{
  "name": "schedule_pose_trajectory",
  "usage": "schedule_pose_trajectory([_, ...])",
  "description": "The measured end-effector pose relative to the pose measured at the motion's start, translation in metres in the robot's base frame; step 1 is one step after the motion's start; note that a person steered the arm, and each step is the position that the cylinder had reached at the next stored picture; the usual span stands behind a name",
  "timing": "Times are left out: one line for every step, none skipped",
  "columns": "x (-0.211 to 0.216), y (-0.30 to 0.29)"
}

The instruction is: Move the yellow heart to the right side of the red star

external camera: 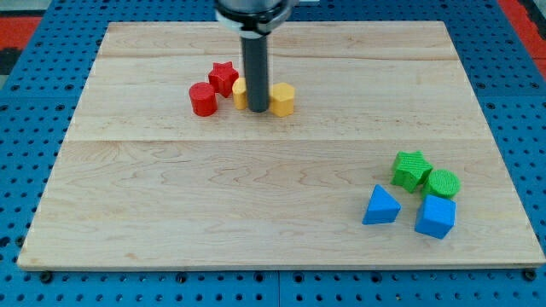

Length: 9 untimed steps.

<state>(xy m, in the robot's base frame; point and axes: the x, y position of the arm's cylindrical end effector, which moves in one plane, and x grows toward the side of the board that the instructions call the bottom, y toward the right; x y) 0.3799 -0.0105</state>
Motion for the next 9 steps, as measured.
schedule_pose_trajectory([-0.012, 0.022])
schedule_pose_trajectory([0.030, 0.021])
schedule_pose_trajectory([0.019, -0.027])
schedule_pose_trajectory([0.003, -0.056])
schedule_pose_trajectory([0.002, -0.057])
schedule_pose_trajectory([0.000, -0.051])
schedule_pose_trajectory([-0.017, -0.042])
schedule_pose_trajectory([-0.023, -0.022])
schedule_pose_trajectory([-0.028, -0.001])
